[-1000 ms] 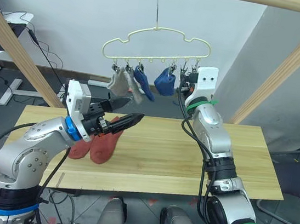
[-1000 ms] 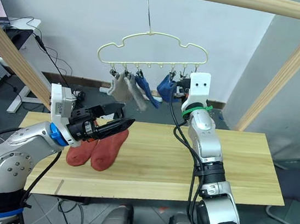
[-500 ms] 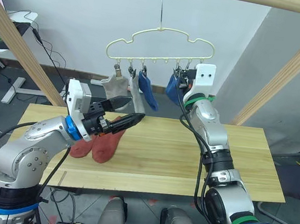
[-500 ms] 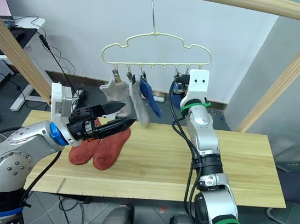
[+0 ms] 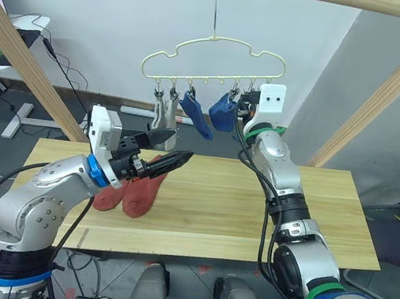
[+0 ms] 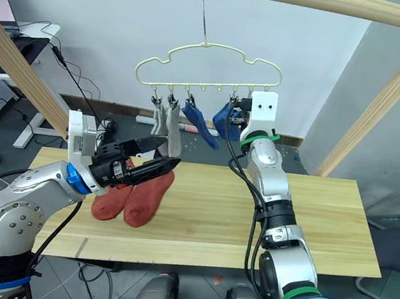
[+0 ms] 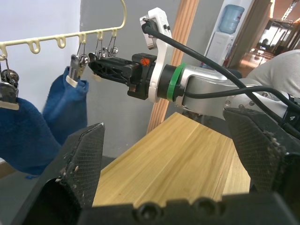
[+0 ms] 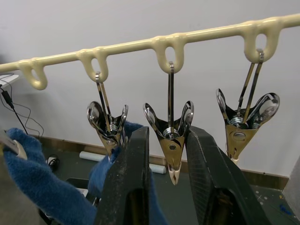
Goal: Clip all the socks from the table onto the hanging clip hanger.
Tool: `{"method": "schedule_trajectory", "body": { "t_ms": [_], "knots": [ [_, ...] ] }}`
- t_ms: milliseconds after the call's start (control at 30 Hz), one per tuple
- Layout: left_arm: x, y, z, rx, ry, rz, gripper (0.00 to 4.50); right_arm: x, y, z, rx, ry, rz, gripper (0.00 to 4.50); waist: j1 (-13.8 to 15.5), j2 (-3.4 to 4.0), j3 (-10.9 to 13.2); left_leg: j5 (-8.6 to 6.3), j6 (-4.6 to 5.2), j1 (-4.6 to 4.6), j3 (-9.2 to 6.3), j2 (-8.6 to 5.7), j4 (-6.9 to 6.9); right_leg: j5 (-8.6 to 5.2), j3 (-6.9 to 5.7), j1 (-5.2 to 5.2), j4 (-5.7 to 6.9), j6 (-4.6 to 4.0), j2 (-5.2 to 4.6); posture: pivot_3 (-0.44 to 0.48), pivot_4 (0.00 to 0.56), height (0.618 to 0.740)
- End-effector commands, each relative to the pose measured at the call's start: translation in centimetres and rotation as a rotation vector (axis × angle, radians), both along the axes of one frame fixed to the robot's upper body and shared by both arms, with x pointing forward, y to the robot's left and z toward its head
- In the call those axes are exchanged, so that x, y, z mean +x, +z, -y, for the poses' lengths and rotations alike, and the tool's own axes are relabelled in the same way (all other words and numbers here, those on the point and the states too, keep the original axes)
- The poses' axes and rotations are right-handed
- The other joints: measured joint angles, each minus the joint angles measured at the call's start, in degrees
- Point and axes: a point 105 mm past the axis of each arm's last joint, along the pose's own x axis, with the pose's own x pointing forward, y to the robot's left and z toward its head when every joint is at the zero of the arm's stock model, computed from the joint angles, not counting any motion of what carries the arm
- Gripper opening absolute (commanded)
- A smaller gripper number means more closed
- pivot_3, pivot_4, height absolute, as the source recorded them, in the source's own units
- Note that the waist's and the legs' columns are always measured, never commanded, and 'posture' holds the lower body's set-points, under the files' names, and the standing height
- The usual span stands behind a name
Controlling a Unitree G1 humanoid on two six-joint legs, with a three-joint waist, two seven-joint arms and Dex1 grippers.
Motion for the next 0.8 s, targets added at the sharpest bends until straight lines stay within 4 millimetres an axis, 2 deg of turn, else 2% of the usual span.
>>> {"method": "schedule_trajectory", "body": {
  "t_ms": [33, 800],
  "knots": [
    [-0.46, 1.05, 0.33, 0.005, -0.013, 0.054, 4.5, -0.15, 2.6, -0.04, 0.019, -0.002, 0.088, 1.15, 0.0, 0.0, 0.0, 0.0, 0.0, 0.0, 0.0, 0.0, 0.0, 0.0, -0.01, 0.0, 0.0, 0.0, 0.0, 0.118, 0.216, 0.74],
    [-0.47, 1.02, 0.47, 0.007, -0.021, 0.05, 4.5, -0.12, 2.91, 0.03, 0.015, -0.011, 0.099, 1.15, 0.0, 0.0, 0.0, 0.0, 0.0, 0.0, -0.01, 0.0, 0.0, 0.0, -0.01, 0.0, 0.01, 0.0, 0.0, 0.116, 0.218, 0.74]
  ]
}}
